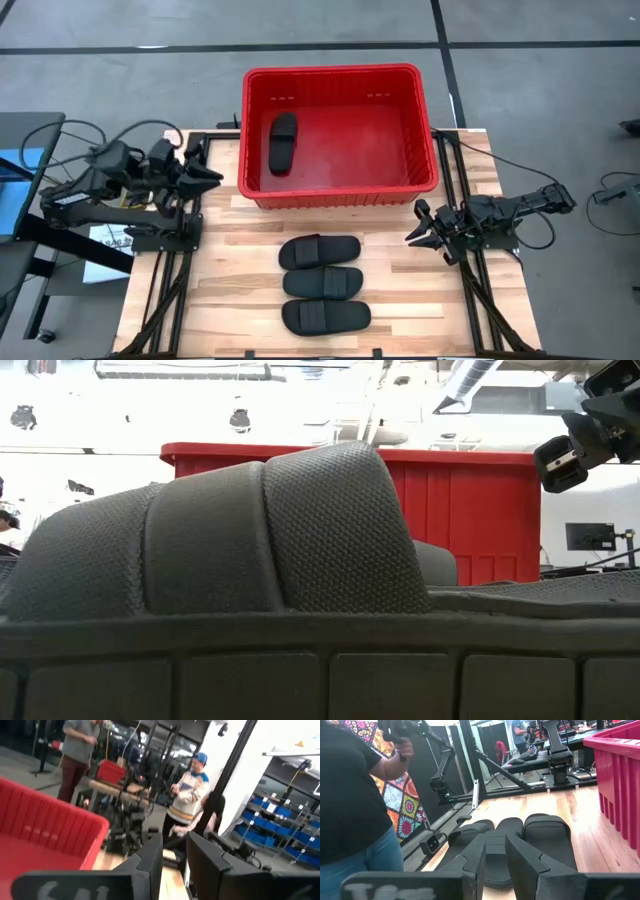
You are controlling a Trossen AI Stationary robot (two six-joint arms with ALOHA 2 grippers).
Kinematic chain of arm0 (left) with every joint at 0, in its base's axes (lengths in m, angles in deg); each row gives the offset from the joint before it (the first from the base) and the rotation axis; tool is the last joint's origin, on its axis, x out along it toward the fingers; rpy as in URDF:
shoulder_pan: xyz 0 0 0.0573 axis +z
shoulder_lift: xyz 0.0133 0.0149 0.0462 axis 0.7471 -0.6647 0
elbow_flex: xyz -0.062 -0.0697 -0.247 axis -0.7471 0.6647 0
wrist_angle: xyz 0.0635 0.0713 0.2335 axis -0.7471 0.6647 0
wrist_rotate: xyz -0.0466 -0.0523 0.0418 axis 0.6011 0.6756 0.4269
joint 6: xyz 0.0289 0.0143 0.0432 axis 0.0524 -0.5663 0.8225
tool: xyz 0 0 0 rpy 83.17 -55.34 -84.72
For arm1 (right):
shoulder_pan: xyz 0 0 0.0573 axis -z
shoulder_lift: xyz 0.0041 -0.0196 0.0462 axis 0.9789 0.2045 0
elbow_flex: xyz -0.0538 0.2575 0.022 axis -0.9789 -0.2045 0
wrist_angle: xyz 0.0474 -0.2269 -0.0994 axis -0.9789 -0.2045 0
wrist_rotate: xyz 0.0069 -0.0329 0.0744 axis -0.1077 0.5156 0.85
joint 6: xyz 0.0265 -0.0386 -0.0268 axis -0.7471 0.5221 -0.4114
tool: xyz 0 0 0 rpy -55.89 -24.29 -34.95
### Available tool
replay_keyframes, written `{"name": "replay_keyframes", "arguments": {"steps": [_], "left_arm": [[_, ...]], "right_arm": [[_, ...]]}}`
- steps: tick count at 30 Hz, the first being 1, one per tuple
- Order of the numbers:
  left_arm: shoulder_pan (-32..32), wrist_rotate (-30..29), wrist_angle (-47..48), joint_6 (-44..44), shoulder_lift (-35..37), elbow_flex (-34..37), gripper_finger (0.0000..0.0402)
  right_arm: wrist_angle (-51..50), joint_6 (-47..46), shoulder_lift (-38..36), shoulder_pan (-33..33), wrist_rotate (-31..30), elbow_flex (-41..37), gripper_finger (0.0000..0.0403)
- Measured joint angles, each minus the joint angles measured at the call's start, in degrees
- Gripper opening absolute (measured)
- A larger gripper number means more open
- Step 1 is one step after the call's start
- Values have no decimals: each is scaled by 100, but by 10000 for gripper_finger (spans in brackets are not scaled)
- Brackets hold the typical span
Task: Pick and place slides into bin
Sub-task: Put the black slipper into the red bin
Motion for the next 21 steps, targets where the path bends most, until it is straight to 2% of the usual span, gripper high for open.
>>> {"name": "replay_keyframes", "arguments": {"steps": [4, 10, 15, 19, 21], "left_arm": [[-1, 342, 358, 80, 169, 256, 77], [-3, 942, 1472, 556, 53, 257, 77], [-3, 1286, 2284, 1468, -219, 257, 77], [-30, 1770, 2377, 2228, -485, 260, 77], [-117, 1801, 2399, 2610, -605, 260, 77]], "right_arm": [[0, 0, 1, -1, -1, 0, 65], [0, 0, -1, 0, 0, 1, 65], [0, 2, -1, 0, -1, 2, 65], [0, 0, -1, 1, -1, 1, 65], [0, 0, 1, 1, 2, 2, 65]]}}
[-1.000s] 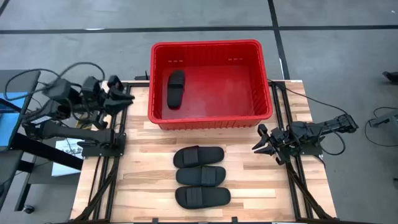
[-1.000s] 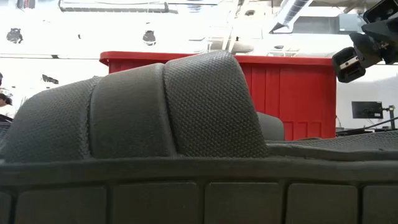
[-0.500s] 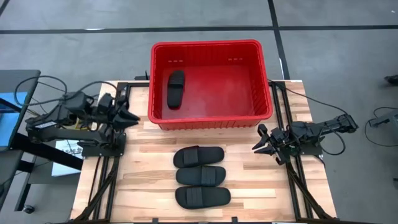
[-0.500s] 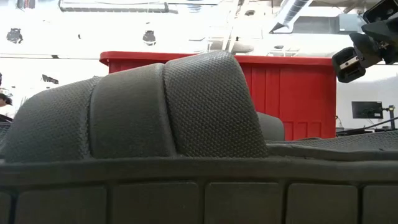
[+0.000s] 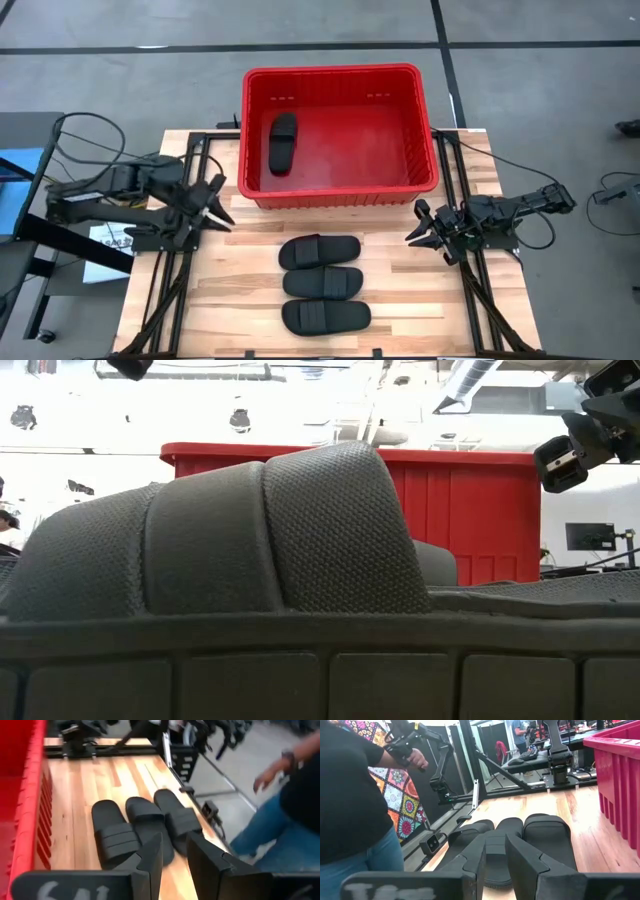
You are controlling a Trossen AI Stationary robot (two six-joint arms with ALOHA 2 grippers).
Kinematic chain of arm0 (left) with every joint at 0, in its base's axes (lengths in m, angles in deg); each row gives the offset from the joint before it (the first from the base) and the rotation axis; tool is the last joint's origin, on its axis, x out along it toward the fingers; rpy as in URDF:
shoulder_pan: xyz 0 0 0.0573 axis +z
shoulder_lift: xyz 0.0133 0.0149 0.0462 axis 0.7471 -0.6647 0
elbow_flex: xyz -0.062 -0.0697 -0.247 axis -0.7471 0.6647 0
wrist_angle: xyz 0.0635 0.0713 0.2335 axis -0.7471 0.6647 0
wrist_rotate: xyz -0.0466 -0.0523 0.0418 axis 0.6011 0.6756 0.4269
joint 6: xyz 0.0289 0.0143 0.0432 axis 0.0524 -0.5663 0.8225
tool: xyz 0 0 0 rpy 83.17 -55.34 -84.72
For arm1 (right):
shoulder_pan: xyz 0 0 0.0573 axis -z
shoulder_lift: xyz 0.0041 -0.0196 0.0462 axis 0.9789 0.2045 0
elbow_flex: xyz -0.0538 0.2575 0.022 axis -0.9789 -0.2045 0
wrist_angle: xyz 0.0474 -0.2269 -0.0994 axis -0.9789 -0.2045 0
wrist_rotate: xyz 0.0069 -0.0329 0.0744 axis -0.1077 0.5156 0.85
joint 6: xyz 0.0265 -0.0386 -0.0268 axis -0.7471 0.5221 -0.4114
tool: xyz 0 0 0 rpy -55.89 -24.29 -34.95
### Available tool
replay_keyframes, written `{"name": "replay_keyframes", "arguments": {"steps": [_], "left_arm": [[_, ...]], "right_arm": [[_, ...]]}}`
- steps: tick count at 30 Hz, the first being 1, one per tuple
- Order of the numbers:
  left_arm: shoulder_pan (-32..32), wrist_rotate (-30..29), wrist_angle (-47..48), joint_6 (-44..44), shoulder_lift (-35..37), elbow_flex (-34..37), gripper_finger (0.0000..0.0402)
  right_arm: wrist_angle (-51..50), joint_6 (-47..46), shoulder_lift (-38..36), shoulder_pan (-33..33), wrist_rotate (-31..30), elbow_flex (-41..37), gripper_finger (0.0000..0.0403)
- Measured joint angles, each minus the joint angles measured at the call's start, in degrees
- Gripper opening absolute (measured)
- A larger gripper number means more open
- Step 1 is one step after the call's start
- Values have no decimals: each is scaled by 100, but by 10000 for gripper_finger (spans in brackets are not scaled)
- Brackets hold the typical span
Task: Pick and place slides into bin
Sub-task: Put the black slipper into the red bin
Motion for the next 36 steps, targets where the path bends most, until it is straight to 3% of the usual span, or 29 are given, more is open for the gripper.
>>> {"name": "replay_keyframes", "arguments": {"steps": [14, 30, 36], "left_arm": [[-928, -1287, 524, 2241, -706, 0, 77], [-2513, -4078, 648, 4728, -1569, -2, 77], [-2886, -4429, 647, 5400, -2085, -2, 77]], "right_arm": [[0, 0, -1, 0, -2, -2, 65], [0, 0, -1, -1, 0, -1, 65], [2, 0, -2, 0, -2, -2, 65]]}}
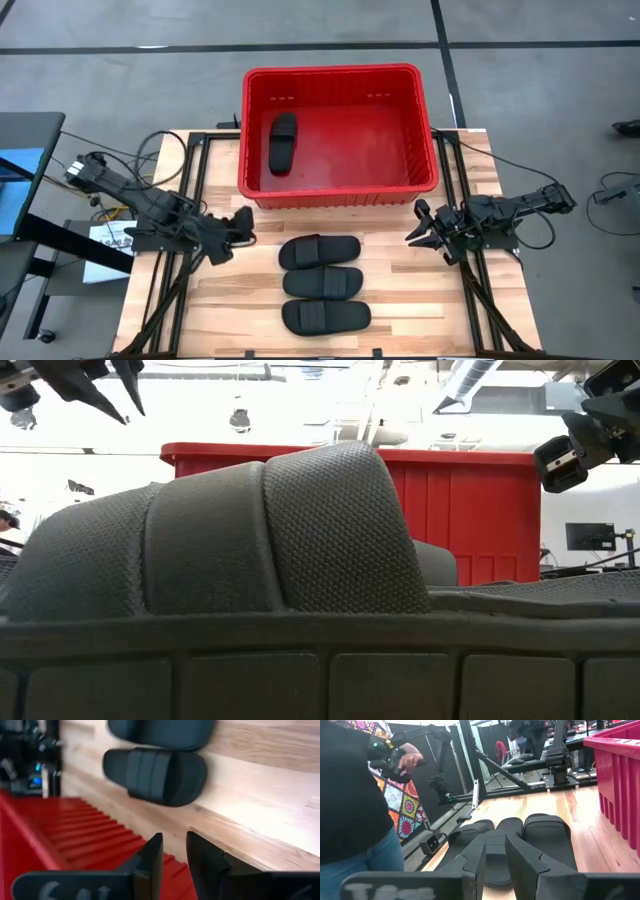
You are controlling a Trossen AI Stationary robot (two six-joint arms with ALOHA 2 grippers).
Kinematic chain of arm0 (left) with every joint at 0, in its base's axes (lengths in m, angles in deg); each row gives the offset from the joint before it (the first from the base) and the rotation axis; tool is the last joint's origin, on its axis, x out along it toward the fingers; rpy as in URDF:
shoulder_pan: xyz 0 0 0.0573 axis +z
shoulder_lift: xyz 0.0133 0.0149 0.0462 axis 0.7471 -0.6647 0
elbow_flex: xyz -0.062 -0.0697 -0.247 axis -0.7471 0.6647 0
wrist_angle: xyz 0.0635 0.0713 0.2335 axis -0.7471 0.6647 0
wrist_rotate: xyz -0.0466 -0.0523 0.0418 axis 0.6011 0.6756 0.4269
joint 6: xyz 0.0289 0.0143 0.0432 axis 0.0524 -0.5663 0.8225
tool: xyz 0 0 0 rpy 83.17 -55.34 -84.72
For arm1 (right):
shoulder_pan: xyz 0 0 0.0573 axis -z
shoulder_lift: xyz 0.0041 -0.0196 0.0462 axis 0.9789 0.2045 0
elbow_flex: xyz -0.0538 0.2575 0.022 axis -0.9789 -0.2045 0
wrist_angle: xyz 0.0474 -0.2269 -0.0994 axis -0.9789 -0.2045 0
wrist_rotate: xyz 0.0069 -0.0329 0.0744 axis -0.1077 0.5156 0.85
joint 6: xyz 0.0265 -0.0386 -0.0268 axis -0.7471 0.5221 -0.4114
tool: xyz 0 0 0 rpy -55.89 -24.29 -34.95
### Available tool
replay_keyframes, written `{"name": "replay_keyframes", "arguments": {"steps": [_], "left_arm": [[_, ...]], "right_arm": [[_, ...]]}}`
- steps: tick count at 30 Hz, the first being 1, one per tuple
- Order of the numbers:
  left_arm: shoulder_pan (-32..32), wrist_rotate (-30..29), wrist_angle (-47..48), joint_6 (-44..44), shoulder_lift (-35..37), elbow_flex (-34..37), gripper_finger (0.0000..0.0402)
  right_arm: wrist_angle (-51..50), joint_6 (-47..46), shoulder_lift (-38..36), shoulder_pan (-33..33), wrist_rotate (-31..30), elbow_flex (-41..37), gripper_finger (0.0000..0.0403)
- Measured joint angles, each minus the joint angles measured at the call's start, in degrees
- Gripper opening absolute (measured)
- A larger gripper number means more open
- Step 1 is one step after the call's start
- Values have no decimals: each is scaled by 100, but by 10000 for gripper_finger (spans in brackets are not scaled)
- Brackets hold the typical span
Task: Pick and place slides into bin
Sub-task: Put the black slipper into the red bin
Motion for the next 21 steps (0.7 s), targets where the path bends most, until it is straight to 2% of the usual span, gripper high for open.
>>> {"name": "replay_keyframes", "arguments": {"steps": [8, 13, 21], "left_arm": [[-406, 79, -164, 381, -607, 0, 77], [-435, 464, -646, 551, -852, 0, 77], [-432, 696, -1251, 1086, -1276, -2, 77]], "right_arm": [[-2, 0, 0, 0, 0, 0, 65], [-2, 1, 1, 0, 0, 1, 65], [-2, 1, 1, 0, 0, 0, 65]]}}
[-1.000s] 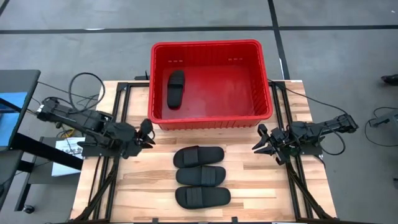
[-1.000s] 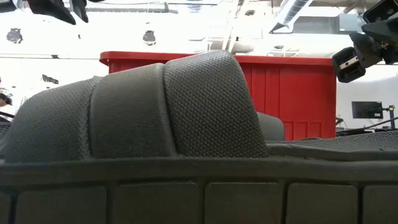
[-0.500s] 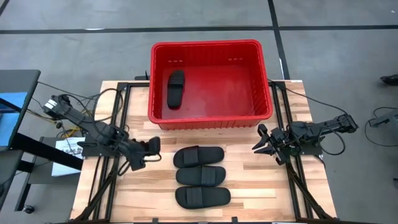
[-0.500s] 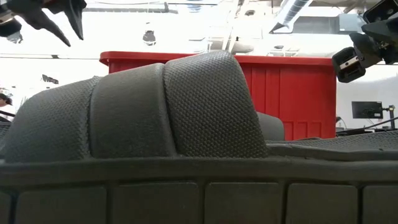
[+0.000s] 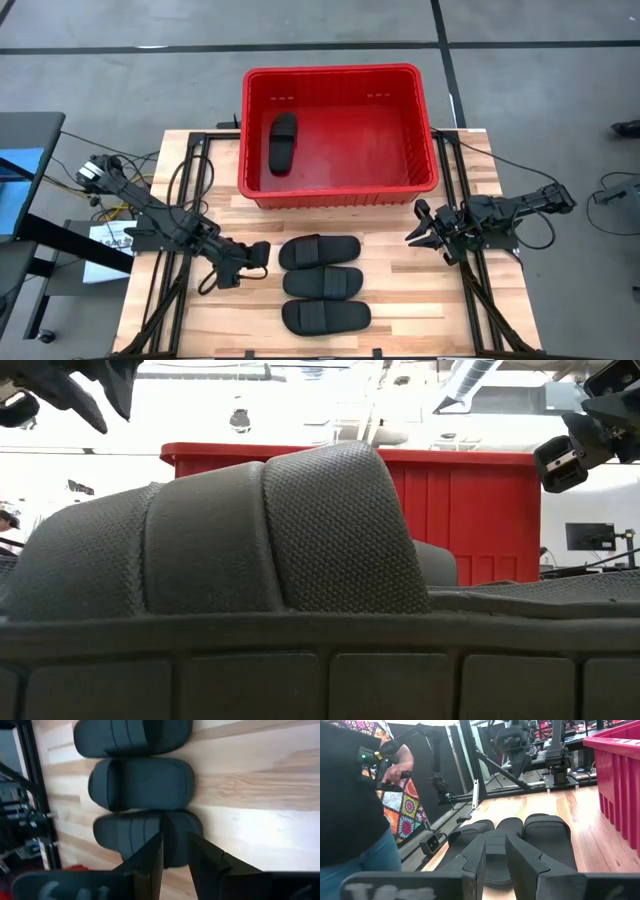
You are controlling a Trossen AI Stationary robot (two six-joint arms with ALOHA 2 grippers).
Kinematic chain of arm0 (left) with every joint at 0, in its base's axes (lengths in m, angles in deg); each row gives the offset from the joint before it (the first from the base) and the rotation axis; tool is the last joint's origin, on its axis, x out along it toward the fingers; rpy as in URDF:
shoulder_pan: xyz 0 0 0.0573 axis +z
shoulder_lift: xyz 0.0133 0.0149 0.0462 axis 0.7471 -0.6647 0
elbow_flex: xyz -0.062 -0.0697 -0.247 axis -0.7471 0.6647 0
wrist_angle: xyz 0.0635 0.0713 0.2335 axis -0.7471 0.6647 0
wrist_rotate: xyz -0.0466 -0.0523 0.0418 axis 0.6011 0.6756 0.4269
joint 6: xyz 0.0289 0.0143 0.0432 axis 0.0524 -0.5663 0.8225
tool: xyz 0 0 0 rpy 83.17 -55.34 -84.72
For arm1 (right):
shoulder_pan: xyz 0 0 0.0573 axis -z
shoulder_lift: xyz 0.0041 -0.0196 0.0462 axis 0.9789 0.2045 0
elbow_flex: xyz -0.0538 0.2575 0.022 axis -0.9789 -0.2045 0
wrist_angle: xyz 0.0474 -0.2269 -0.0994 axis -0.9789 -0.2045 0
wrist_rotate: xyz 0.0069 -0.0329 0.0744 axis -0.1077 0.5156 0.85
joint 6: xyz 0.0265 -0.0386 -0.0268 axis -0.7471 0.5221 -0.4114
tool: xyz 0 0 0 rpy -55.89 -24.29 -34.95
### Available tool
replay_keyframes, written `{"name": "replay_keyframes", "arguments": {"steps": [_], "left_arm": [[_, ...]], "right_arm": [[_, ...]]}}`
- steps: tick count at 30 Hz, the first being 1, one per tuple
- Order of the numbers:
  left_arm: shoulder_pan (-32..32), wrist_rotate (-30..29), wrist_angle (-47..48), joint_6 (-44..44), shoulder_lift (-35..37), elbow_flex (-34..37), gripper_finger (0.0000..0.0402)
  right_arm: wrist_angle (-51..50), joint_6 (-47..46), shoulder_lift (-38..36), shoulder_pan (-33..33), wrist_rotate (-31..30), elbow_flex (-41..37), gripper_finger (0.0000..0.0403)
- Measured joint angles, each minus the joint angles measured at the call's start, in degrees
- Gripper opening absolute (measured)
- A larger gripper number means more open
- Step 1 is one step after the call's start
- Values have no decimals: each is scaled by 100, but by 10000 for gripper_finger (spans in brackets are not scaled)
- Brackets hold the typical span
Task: Pick and place slides into bin
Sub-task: Put the black slipper into the red bin
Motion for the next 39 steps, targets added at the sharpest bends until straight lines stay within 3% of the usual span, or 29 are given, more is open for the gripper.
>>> {"name": "replay_keyframes", "arguments": {"steps": [10, 18, 24, 33, 39], "left_arm": [[-20, -54, -546, 89, -675, 0, 77], [-238, -633, -1047, 315, -1318, 0, 77], [-368, -687, -1438, 235, -1606, 0, 77], [-496, -706, -1438, 66, -2084, -7, 77], [-497, -1168, -1594, 65, -2257, -4, 77]], "right_arm": [[0, 0, 1, -2, 2, 1, 65], [0, -1, 0, -1, 2, 1, 65], [0, -1, -1, -1, 1, 0, 65], [0, 0, 1, -1, 3, 1, 65], [0, 1, -1, 0, 0, 1, 65]]}}
